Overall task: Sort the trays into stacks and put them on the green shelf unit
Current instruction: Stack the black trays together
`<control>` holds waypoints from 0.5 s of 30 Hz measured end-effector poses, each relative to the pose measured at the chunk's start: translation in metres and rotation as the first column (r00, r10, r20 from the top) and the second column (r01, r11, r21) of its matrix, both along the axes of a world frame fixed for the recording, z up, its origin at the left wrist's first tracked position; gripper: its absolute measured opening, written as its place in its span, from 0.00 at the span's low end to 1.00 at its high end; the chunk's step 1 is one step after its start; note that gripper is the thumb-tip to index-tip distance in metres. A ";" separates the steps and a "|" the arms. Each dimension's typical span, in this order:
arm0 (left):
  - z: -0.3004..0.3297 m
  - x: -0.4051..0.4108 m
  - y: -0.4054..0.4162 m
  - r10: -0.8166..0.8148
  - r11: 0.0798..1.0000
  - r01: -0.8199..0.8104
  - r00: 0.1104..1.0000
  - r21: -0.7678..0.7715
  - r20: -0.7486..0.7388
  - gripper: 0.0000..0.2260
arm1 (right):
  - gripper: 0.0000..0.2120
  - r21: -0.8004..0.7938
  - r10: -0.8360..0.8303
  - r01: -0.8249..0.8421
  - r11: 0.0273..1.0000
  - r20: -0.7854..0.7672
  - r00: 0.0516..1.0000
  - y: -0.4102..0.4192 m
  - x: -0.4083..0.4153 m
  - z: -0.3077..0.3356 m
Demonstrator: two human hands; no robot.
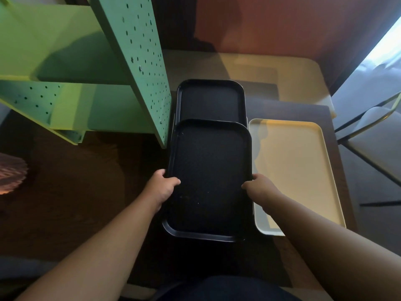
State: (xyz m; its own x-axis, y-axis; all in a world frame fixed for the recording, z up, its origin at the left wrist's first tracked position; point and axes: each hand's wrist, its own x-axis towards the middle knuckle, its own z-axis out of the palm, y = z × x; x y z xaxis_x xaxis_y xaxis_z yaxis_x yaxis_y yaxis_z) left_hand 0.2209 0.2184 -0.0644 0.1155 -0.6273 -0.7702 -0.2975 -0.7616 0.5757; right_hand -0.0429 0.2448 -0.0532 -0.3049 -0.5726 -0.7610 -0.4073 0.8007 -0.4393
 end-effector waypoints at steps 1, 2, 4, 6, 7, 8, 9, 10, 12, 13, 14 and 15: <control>-0.001 0.000 0.000 0.021 1.000 -0.021 1.000 0.003 -0.017 0.37 | 0.14 0.019 -0.007 0.007 1.000 -0.004 1.000 0.000 -0.001 -0.001; -0.002 0.000 -0.001 0.048 0.999 -0.049 0.998 -0.007 -0.039 0.40 | 0.12 0.019 -0.045 0.045 0.999 0.009 0.999 0.000 -0.001 0.000; -0.007 0.000 -0.007 0.116 0.993 -0.119 0.990 -0.024 -0.081 0.46 | 0.09 -0.013 -0.191 0.191 0.981 0.043 0.981 -0.003 -0.006 -0.001; -0.004 -0.005 -0.007 0.192 0.979 -0.199 0.971 -0.036 -0.140 0.47 | 0.08 -0.010 -0.337 0.340 0.940 0.115 0.934 0.000 -0.007 0.004; 0.005 -0.009 -0.004 0.223 0.971 -0.233 0.960 -0.044 -0.167 0.45 | 0.10 -0.001 -0.415 0.420 0.907 0.164 0.895 0.004 -0.004 0.008; 0.014 -0.014 -0.001 0.246 0.964 -0.260 0.951 -0.053 -0.186 0.44 | 0.10 0.004 -0.493 0.504 0.864 0.213 0.844 0.006 -0.001 0.013; 0.017 -0.017 0.001 0.265 0.957 -0.282 0.944 -0.062 -0.195 0.43 | 0.08 0.009 -0.551 0.564 0.825 0.233 0.802 0.007 0.001 0.017; 0.018 -0.020 0.000 0.270 0.955 -0.289 0.942 -0.072 -0.201 0.42 | 0.05 0.002 -0.590 0.609 0.793 0.246 0.769 0.004 0.001 0.021; 0.019 -0.029 -0.008 0.271 0.950 -0.295 0.942 -0.103 -0.199 0.40 | 0.05 -0.040 -0.608 0.633 0.773 0.236 0.758 -0.013 -0.006 0.027; 0.020 -0.035 -0.014 0.264 0.948 -0.292 0.944 -0.125 -0.200 0.40 | 0.06 -0.060 -0.603 0.630 0.774 0.232 0.763 -0.023 -0.010 0.032; 0.022 -0.041 -0.021 0.246 0.950 -0.277 0.949 -0.147 -0.196 0.40 | 0.07 -0.081 -0.595 0.626 0.775 0.236 0.768 -0.034 -0.015 0.036; 0.022 -0.047 -0.028 0.221 0.952 -0.253 0.958 -0.173 -0.182 0.40 | 0.07 -0.100 -0.574 0.607 0.788 0.235 0.784 -0.045 -0.020 0.040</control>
State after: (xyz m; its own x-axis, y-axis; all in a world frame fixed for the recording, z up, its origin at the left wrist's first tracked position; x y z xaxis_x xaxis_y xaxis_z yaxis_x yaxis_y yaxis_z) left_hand 0.1738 0.1899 -0.0421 0.1651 -0.7346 -0.6581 -0.0148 -0.6690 0.7431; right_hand -0.0633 0.2002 -0.0135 -0.4891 -0.4451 -0.7501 0.2227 0.7678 -0.6008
